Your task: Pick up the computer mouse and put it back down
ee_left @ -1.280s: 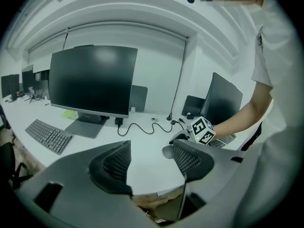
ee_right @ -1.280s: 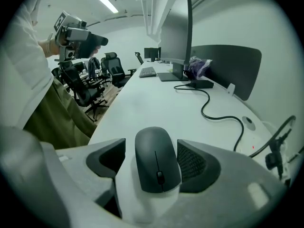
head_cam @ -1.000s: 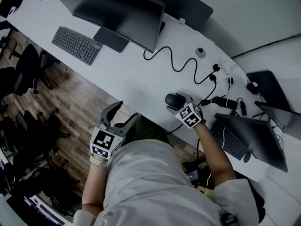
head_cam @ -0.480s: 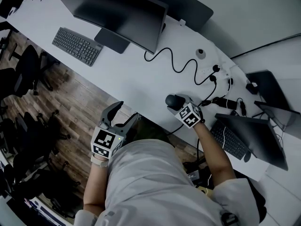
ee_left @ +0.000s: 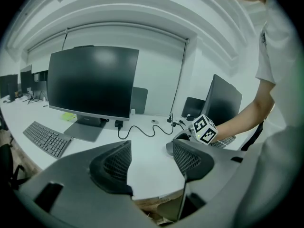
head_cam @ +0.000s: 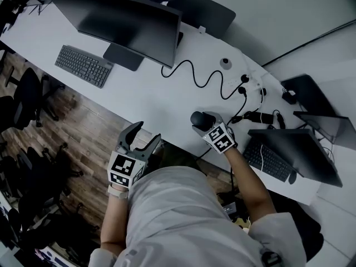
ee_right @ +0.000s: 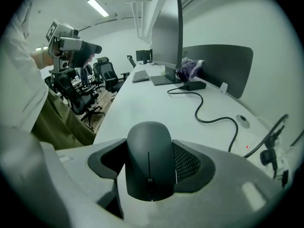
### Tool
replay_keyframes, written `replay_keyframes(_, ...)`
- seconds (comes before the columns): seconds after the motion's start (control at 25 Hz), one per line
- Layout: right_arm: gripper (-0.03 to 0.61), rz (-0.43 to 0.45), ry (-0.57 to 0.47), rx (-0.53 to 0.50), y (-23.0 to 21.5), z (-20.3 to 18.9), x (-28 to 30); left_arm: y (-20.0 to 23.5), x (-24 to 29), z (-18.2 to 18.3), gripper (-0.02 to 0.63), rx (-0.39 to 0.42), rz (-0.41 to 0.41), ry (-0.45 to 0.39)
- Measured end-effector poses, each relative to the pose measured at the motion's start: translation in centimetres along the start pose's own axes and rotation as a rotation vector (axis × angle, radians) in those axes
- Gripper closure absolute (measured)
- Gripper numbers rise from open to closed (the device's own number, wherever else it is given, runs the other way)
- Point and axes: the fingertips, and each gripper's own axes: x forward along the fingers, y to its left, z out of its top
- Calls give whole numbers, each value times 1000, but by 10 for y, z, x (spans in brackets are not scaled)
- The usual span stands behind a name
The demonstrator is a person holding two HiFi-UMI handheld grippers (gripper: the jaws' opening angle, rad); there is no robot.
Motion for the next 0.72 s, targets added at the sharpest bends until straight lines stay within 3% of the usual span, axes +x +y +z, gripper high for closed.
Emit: replay_keyframes(0.72,282,-199,-309,206,-15,76,-114,-17,33,59,342,61,-144,-96)
